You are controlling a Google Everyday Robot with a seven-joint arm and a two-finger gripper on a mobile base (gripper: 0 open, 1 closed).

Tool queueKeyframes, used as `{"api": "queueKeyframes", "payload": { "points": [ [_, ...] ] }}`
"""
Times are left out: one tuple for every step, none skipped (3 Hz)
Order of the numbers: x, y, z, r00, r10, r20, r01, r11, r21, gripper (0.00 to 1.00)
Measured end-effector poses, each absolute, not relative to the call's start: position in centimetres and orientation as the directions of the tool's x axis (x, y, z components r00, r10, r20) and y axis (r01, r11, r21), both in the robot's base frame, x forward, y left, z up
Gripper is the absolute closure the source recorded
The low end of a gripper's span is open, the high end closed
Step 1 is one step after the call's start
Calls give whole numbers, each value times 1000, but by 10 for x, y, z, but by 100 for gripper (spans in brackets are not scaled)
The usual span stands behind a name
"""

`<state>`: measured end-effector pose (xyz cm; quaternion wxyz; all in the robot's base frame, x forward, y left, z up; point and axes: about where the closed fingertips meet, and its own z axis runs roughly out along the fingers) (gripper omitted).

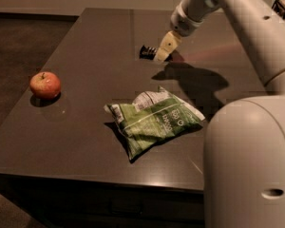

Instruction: Move rxbar chocolate near green jalapeno chip bag

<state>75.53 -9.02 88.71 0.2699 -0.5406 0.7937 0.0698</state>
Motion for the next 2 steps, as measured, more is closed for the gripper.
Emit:
{"api": "queueKeyframes", "payload": {
  "points": [
    [770, -81, 869, -294, -811, -505, -894, 421, -156, 0],
    [779, -74, 850, -319, -811, -489, -894, 430, -129, 0]
  ]
}}
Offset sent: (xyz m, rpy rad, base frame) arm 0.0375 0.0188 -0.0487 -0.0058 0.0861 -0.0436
